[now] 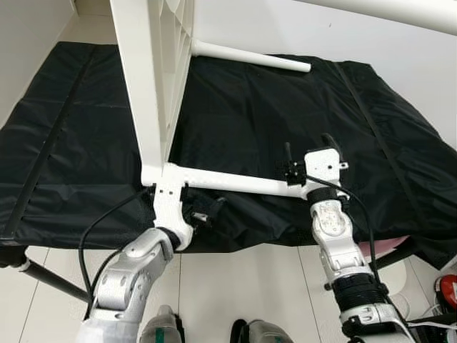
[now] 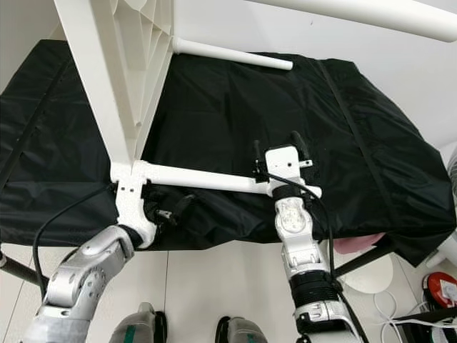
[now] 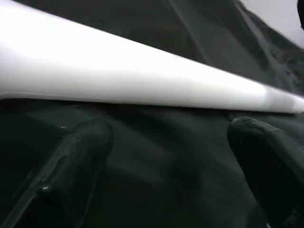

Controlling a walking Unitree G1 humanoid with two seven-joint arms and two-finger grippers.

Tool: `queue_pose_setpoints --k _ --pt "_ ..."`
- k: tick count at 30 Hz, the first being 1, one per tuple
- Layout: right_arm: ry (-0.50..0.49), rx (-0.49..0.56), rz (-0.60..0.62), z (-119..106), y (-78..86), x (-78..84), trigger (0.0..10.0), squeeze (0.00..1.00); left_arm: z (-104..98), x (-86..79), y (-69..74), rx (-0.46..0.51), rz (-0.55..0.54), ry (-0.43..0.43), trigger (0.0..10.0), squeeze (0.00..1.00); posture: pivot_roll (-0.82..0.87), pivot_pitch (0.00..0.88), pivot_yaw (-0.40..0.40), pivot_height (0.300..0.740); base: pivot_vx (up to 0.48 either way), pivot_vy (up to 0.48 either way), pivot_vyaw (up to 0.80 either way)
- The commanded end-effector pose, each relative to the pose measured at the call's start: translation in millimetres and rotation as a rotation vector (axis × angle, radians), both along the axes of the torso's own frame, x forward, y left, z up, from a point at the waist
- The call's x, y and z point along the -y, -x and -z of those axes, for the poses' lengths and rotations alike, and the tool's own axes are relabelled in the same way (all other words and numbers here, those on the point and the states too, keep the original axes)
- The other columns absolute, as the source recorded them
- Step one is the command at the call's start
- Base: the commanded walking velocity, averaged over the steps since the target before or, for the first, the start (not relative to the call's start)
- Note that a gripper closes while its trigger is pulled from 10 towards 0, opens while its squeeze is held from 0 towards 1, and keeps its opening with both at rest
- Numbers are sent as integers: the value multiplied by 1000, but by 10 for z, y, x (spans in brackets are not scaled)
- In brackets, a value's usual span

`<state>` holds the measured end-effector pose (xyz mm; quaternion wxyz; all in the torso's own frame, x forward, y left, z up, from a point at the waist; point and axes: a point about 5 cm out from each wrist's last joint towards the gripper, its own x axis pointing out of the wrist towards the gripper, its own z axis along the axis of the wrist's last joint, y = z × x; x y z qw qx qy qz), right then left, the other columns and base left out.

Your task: Building children table

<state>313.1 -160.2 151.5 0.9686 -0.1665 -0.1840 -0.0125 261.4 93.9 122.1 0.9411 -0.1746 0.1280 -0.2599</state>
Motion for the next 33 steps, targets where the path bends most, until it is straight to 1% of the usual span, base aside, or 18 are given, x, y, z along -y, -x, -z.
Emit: queue_pose_setpoints --k 1,2,3,4,5,6,7,8,9,10,13,17,25,27,28,29,31,33 --pt "17 13 24 5 28 54 10000 0 -2 39 -9 -34 1 39 10000 0 95 61 -64 740 0 0 0" --pt "17 13 24 5 28 54 10000 0 -2 39 -9 -34 1 39 10000 0 95 61 -64 740 0 0 0" --pt "27 22 37 -5 34 84 10000 0 -21 57 -29 -50 -14 76 10000 0 95 61 -64 740 0 0 0" --pt "27 22 37 -5 34 84 10000 0 -21 57 -29 -50 -14 76 10000 0 95 61 -64 740 0 0 0" --pt "59 49 50 -49 53 108 10000 0 -39 64 -79 -93 -56 161 10000 0 85 55 -64 740 0 0 0" --pt "59 49 50 -49 53 108 10000 0 -39 64 -79 -93 -56 161 10000 0 85 55 -64 740 0 0 0" --pt "78 66 51 -77 64 105 10000 0 -38 58 -97 -108 -73 190 10000 0 83 53 -64 740 0 0 0" --pt "78 66 51 -77 64 105 10000 0 -38 58 -97 -108 -73 190 10000 0 83 53 -64 740 0 0 0" --pt "102 84 49 -107 75 99 10000 0 -34 47 -109 -118 -87 202 10000 0 83 53 -64 740 0 0 0" --pt "102 84 49 -107 75 99 10000 0 -34 47 -109 -118 -87 202 10000 0 83 53 -64 740 0 0 0" --pt "179 132 51 -201 118 92 10000 0 8 5 -118 -143 -126 203 10000 0 77 40 -65 740 0 0 0" --pt "214 150 30 -251 147 91 10000 0 53 -39 -95 -169 -147 199 10000 0 76 37 -66 740 0 0 0" --pt "264 194 19 -359 117 92 10000 0 81 -99 -95 -181 -174 193 10000 0 75 37 -67 740 0 0 0" --pt "330 236 0 -438 131 49 10000 0 67 -128 -125 -186 -195 208 10000 0 77 39 -70 740 0 0 0" --pt "330 236 0 -438 131 49 10000 0 67 -128 -125 -186 -195 208 10000 0 77 39 -70 740 0 0 0" --pt "389 268 -2 -473 166 6 10000 0 52 -152 -157 -183 -212 218 10000 0 77 39 -70 740 0 0 0" --pt "401 275 0 -478 177 -4 10000 0 51 -158 -165 -183 -216 219 10000 0 77 39 -70 740 0 0 0" --pt "459 309 21 -521 229 -41 10000 0 58 -183 -171 -188 -230 226 10000 0 79 45 -75 740 0 0 0"
